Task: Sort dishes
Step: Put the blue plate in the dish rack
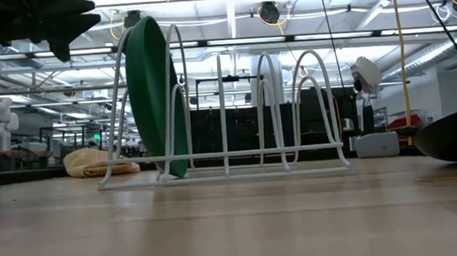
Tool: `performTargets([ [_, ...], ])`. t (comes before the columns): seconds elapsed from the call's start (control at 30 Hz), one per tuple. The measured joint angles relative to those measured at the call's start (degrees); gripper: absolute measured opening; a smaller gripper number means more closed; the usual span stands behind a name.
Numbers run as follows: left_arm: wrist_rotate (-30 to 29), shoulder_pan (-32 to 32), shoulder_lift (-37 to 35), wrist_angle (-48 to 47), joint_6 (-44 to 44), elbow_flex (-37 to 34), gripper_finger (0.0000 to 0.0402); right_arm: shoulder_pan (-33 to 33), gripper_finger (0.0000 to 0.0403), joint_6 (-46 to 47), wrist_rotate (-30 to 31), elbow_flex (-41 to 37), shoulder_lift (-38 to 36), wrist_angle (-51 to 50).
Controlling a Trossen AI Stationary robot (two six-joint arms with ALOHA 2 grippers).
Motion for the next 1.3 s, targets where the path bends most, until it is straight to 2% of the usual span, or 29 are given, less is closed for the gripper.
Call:
performTargets([
  [0.13,2.8,0.0,2.7,0.3,-1.9,0.0,0.0148,1.1,0.0212,-4.9,2.6,4.7,3.9,0.1],
  [0.3,2.0,0.0,6.3,0.2,-2.5,0.0,0.0148,2.0,0.0212,-9.0,2.8,11.6,9.9,-2.0],
  [0.67,1.7,0.0,10.6,0.4,-5.9,0.0,0.0148,4.0,0.0212,-12.6,2.5,27.7,21.5,-17.9],
  [0.97,1.6,0.0,10.6,0.5,-4.5,0.0,0.0148,2.8,0.0212,-12.4,2.6,28.4,22.8,-18.0],
  [1.1,1.3,0.0,10.6,0.5,-4.0,0.0,0.0148,2.2,0.0212,-11.8,-0.6,28.4,23.7,-18.3],
  [1.3,0.8,0.0,10.6,0.9,-3.9,0.0,0.0148,2.2,0.021,-14.3,0.1,28.5,24.5,-18.8],
])
